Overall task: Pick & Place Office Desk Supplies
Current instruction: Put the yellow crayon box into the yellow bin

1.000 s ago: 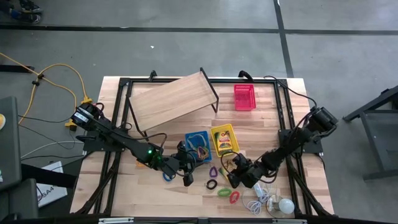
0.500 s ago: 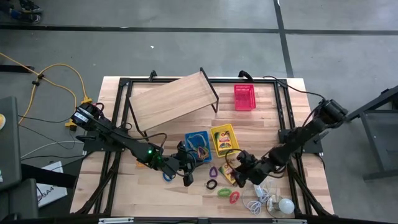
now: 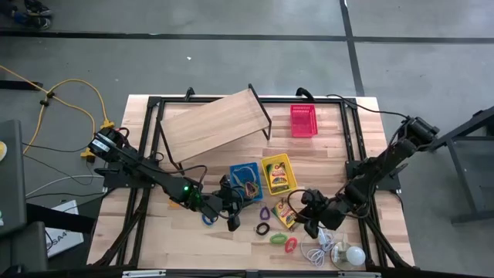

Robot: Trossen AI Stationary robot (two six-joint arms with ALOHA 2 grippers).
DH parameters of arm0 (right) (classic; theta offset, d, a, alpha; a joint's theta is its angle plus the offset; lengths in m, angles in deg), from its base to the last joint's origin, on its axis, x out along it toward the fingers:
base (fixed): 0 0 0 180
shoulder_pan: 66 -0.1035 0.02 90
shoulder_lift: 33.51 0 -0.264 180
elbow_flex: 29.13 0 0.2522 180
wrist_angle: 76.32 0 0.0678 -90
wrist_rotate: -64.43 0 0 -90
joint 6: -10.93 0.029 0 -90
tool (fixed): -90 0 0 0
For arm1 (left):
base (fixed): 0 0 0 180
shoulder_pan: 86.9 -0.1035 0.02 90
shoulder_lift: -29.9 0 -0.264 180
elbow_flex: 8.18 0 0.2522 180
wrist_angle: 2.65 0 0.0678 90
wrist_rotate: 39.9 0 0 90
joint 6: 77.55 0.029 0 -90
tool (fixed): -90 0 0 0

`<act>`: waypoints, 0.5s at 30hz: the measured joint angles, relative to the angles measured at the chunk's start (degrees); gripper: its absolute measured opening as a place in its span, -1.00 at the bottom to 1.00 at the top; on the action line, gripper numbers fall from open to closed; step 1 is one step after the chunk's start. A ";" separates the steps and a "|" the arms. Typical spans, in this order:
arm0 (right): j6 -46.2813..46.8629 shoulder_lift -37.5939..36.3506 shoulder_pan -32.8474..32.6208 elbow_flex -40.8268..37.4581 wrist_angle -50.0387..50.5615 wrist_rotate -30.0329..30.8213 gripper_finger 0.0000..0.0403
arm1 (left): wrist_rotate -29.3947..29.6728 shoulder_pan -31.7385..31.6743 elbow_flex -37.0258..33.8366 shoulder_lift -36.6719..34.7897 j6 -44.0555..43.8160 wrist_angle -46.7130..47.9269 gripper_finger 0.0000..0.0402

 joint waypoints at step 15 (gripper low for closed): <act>3.16 1.41 0.11 0.00 7.23 3.28 -0.60 | -0.09 0.00 -0.04 0.00 -0.01 -0.63 -0.78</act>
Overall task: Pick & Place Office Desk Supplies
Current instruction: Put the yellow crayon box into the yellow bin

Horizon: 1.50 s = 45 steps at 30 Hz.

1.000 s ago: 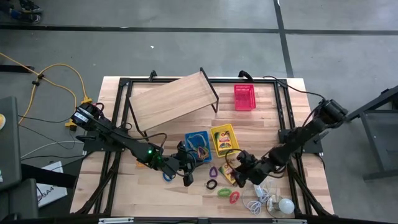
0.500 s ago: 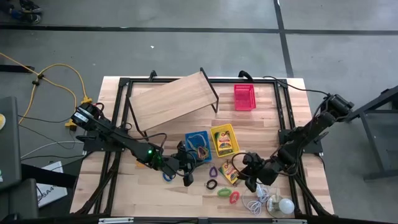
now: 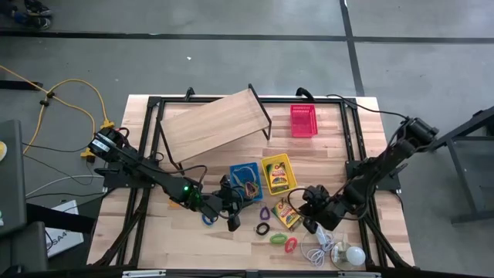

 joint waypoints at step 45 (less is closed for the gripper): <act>-9.78 6.09 -2.60 0.00 -10.67 1.05 -0.60 | -31.23 -9.85 0.21 7.51 10.63 -7.36 -0.78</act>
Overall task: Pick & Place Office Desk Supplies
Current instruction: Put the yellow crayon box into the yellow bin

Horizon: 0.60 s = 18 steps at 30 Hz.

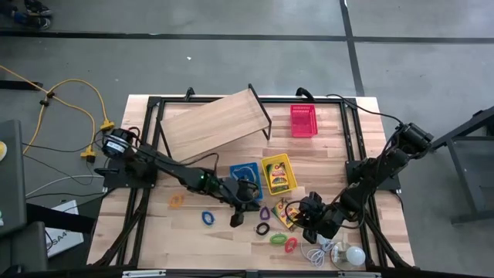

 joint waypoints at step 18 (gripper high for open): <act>-3.21 0.00 -0.67 0.00 0.93 -2.34 -0.60 | 10.21 1.74 24.90 11.18 7.54 28.84 -0.78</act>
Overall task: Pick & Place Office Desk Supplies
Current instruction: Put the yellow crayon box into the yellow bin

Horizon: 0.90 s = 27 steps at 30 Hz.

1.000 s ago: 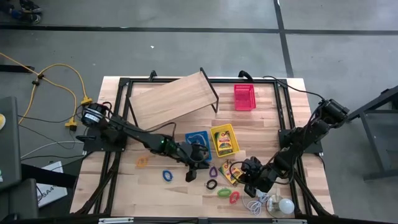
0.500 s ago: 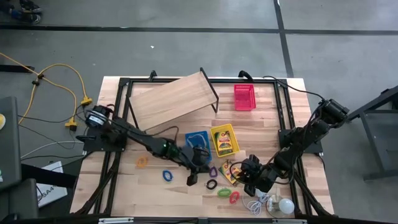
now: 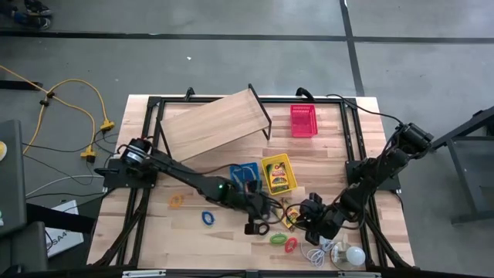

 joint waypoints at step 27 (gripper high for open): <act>-6.78 8.20 0.42 -0.04 -8.36 2.40 -0.60 | 0.14 1.53 -0.15 3.19 2.88 -7.16 -0.78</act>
